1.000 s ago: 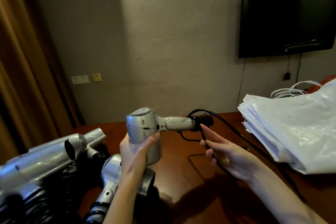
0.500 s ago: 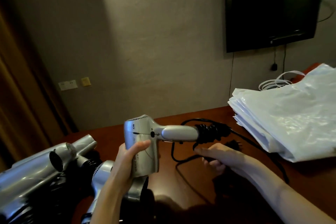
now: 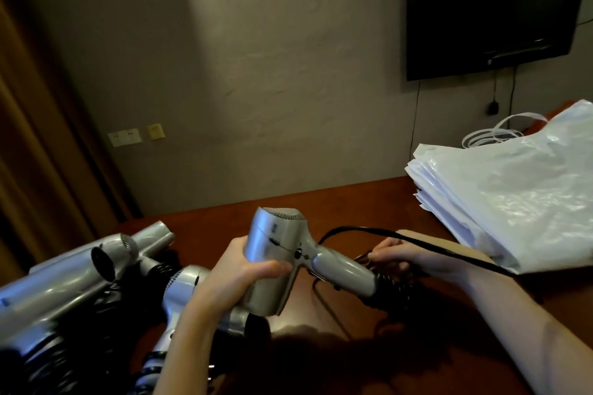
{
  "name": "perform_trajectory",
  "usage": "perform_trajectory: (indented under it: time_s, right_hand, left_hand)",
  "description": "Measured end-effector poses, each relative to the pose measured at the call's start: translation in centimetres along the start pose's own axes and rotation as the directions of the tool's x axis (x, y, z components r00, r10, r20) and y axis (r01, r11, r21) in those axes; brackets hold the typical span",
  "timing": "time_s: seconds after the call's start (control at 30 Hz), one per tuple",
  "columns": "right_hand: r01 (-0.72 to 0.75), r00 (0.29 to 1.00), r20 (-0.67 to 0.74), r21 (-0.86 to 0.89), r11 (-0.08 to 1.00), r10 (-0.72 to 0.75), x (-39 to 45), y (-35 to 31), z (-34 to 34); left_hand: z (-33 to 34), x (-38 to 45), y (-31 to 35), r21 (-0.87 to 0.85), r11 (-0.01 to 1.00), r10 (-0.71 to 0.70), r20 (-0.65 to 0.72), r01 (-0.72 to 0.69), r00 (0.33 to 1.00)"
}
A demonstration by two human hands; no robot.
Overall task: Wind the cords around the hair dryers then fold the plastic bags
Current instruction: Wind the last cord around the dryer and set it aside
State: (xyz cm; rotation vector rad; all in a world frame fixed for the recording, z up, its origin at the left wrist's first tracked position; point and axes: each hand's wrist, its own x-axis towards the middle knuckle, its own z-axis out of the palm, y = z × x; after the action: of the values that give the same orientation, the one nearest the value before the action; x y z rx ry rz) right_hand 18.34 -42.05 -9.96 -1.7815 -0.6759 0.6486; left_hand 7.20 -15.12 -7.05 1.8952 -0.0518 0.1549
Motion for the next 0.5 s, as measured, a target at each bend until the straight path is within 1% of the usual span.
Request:
perform_trajectory:
  time_s: [0.07, 0.1, 0.13, 0.23, 0.3, 0.37, 0.43, 0.5]
  right_hand:
    - [-0.024, 1.000, 0.012, 0.010, 1.000, 0.024, -0.3, -1.2, 0.8]
    - [-0.040, 0.999, 0.001, 0.009, 0.999, 0.040, -0.1, -1.5, 0.9]
    - [-0.056, 0.998, -0.026, -0.013, 0.998, 0.055, -0.1, -2.0, 1.1]
    - [-0.021, 0.994, -0.110, -0.024, 0.999, 0.019, 0.4, -2.3, 1.6]
    - [-0.009, 0.979, -0.203, 0.032, 0.999, 0.016, 0.6, -2.4, 2.1]
    - [0.022, 0.967, -0.253, 0.125, 0.992, 0.011, 0.6, -2.8, 2.5]
    - [0.039, 0.974, -0.227, 0.213, 0.976, 0.011, 0.6, -3.0, 2.5]
    - [0.016, 0.982, -0.186, 0.253, 0.967, 0.033, 0.3, -3.4, 2.8]
  left_hand:
    - [0.4, 0.1, -0.2, 0.062, 0.998, 0.006, -0.025, -0.004, 1.000]
    - [0.6, 0.3, -0.4, 0.086, 0.996, 0.021, -0.059, -0.016, 0.998]
    - [0.6, 0.4, -0.6, 0.099, 0.995, 0.042, -0.102, -0.032, 0.994]
    - [0.8, 0.6, -0.8, 0.149, 0.987, 0.092, -0.238, -0.058, 0.967]
    - [0.9, 0.7, -1.1, 0.149, 0.985, 0.127, -0.314, -0.083, 0.941]
    - [1.2, 0.6, -0.9, 0.145, 0.985, 0.140, -0.367, -0.092, 0.920]
    - [1.4, 0.4, -0.9, 0.135, 0.986, 0.146, -0.415, -0.098, 0.898]
    - [1.5, 0.3, -0.9, 0.119, 0.988, 0.144, -0.464, -0.100, 0.874]
